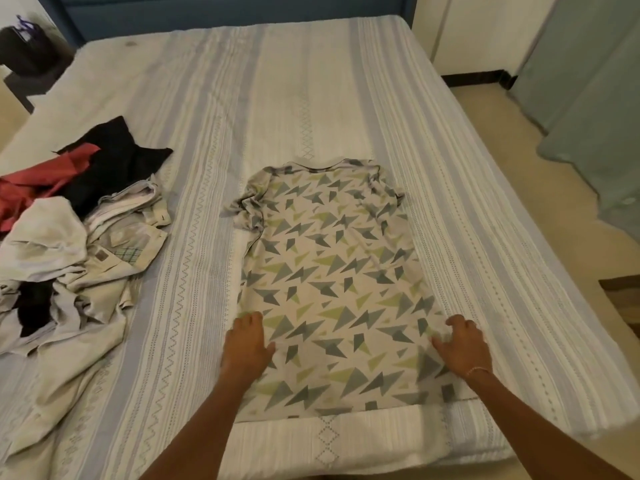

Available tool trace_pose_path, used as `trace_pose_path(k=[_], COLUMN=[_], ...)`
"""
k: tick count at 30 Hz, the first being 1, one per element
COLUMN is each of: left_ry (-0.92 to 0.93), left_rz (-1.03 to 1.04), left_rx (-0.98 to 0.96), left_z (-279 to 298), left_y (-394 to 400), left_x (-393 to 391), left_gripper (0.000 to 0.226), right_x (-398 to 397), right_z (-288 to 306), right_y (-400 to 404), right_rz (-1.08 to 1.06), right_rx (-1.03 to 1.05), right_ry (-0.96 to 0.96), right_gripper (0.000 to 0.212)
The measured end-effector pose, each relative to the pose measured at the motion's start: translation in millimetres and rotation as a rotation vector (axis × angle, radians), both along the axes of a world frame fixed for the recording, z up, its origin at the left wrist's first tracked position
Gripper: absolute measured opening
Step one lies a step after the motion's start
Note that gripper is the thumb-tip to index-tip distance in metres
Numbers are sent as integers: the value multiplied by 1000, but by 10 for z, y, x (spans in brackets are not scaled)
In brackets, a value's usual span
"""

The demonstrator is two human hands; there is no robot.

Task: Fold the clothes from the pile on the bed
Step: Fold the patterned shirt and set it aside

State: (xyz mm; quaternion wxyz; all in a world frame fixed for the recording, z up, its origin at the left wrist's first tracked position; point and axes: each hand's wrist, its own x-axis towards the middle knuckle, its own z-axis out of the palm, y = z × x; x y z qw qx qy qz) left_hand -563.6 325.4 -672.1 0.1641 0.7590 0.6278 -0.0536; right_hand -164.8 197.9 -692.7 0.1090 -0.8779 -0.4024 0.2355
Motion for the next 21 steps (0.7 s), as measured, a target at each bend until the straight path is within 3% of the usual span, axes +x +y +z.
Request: trace_pose_path(k=[5,12,19,21], left_ry=[-63,-194,-280,-283], left_rz=[-223,-358,-378,-374], left_rx=[14,-18,-41,-12], left_z=[238,11,-478,-632], left_y=[508,1463,2233,2473], left_x=[879,1918,2866,3108], left_gripper=[61,50,45,48], right_x=[-23,296,802,938], right_z=[210,206,-204,-320], right_y=[744,1745,2706,3043], right_rz=[113,15,-266,-394], right_rx=[78,75,173,240], right_ry=[139,256,475,642], right_gripper=[46,44,36,46])
